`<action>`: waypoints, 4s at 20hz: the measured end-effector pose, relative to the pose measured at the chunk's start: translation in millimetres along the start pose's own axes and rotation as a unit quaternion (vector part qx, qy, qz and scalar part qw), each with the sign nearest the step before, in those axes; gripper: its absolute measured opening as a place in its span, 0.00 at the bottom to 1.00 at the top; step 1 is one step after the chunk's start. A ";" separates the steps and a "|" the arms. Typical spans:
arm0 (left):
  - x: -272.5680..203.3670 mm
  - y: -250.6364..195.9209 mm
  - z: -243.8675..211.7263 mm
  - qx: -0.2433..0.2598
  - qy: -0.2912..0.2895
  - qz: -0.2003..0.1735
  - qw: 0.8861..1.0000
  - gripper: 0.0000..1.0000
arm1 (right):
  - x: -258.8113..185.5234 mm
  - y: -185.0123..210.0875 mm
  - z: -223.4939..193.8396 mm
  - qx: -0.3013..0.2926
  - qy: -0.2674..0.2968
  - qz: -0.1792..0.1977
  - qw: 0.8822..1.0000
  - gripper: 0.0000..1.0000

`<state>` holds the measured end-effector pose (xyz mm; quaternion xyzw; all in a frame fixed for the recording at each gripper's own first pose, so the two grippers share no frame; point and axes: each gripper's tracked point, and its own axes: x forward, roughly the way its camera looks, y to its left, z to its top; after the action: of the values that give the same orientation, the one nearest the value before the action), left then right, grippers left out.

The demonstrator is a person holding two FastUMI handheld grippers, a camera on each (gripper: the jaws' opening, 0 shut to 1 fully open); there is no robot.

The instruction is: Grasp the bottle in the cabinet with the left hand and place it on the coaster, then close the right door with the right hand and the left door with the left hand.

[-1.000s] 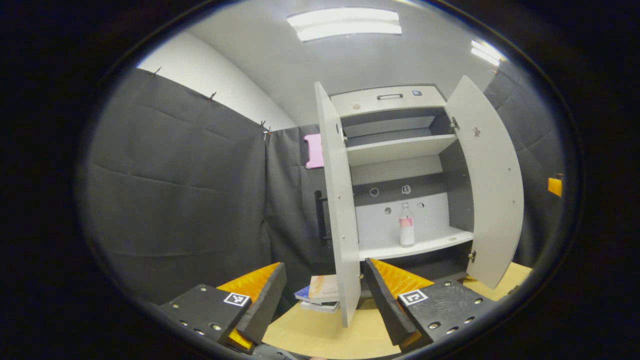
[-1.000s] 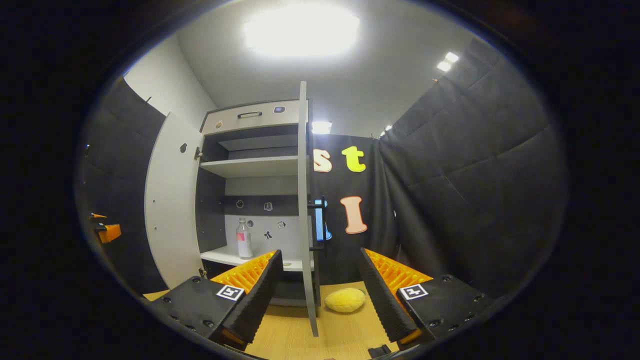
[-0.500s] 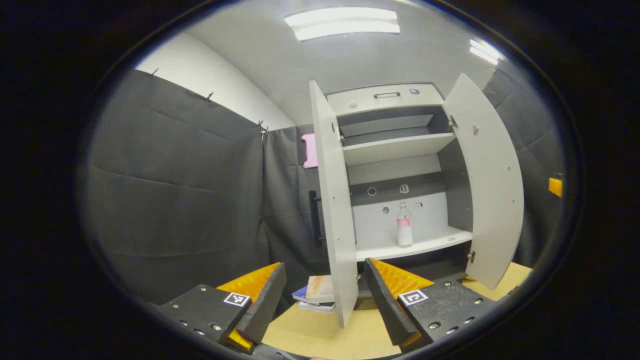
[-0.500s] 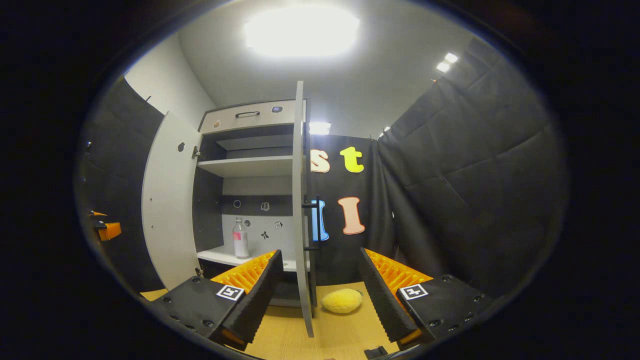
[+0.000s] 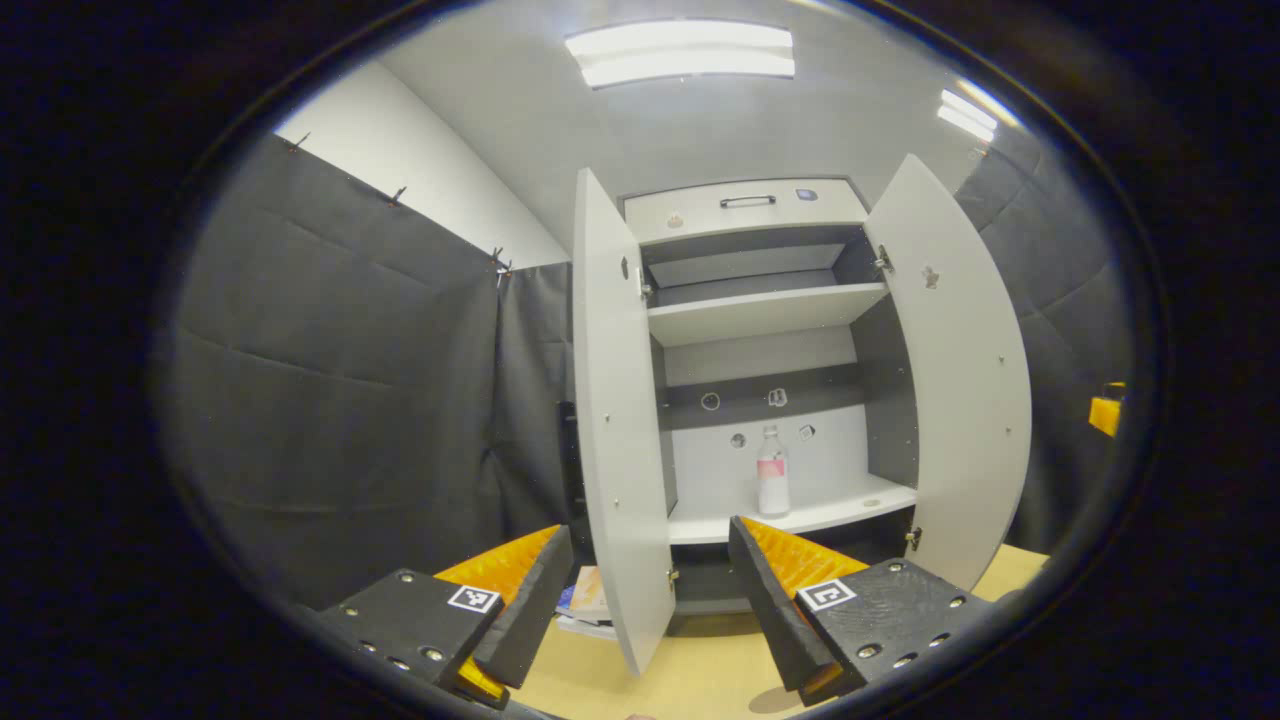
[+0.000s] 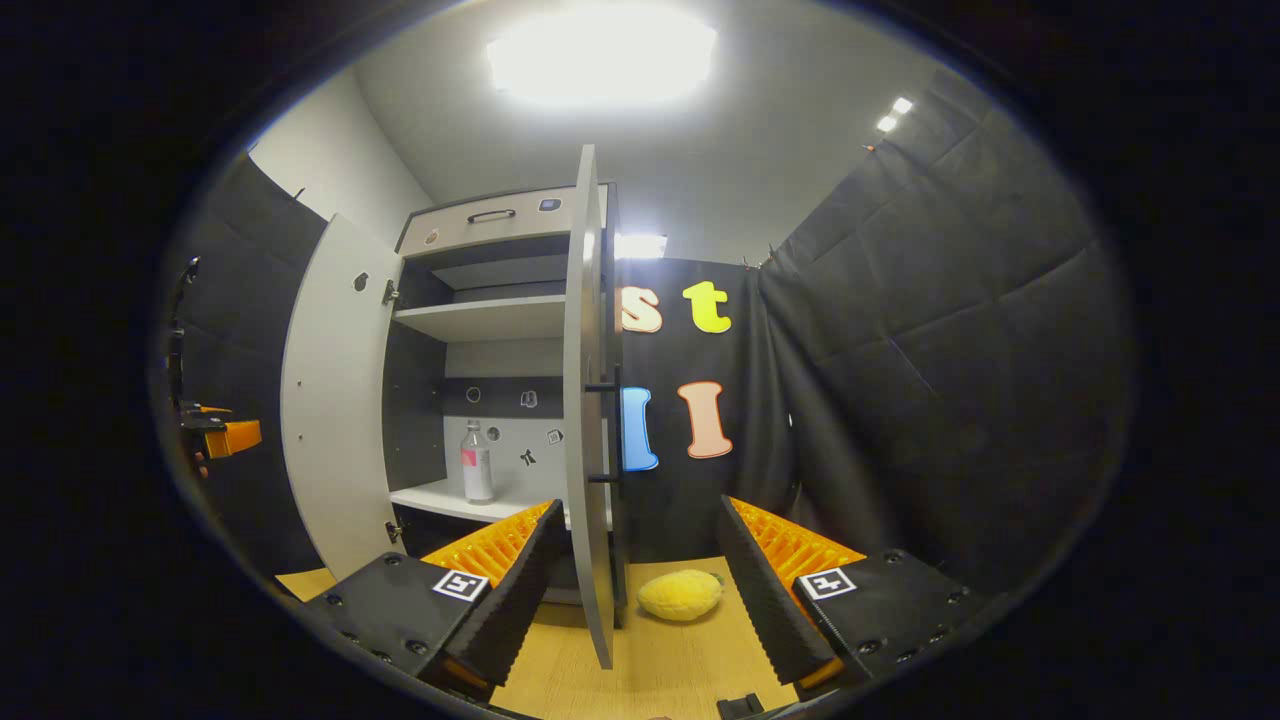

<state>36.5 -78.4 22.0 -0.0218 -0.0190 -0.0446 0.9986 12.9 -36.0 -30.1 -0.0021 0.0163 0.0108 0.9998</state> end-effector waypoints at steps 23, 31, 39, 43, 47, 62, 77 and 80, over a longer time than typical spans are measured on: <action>237.5 -131.3 -31.0 -0.071 0.002 -0.167 0.983 0.92 | 22.6 -42.6 -3.9 -0.022 -0.010 -0.132 0.991 0.97; 300.0 -163.4 -57.2 -0.066 0.014 -0.198 0.978 0.92 | 28.9 -58.1 -11.3 -0.017 -0.006 -0.189 0.982 0.96; 359.8 -188.0 -93.5 -0.058 0.034 -0.211 0.975 0.92 | 27.8 -61.0 -16.2 -0.022 0.001 -0.233 0.972 0.96; 382.5 -198.2 -113.8 -0.050 0.050 -0.216 0.974 0.92 | 26.8 -61.5 -22.2 -0.027 0.010 -0.248 0.968 0.96; 397.5 -205.4 -127.8 -0.042 0.056 -0.216 0.974 0.92 | 24.7 -59.7 -25.4 -0.032 0.018 -0.259 0.965 0.96; 414.5 -202.9 -136.9 -0.040 0.067 -0.202 0.976 0.70 | 18.4 -58.4 -26.9 -0.037 0.027 -0.259 0.965 0.97; 304.5 -172.6 -84.9 -0.047 0.017 -0.192 0.980 0.69 | -4.3 -60.9 -13.1 -0.014 0.014 -0.183 0.983 0.96; 275.9 -170.6 -85.6 -0.045 0.014 -0.193 0.980 0.66 | -11.3 -62.8 -14.7 -0.010 0.017 -0.167 0.986 0.97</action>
<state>298.9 -276.4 -45.3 -0.0617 -0.0068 -0.2373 0.9695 2.4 -99.1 -44.1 -0.0153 0.0326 -0.1558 0.9871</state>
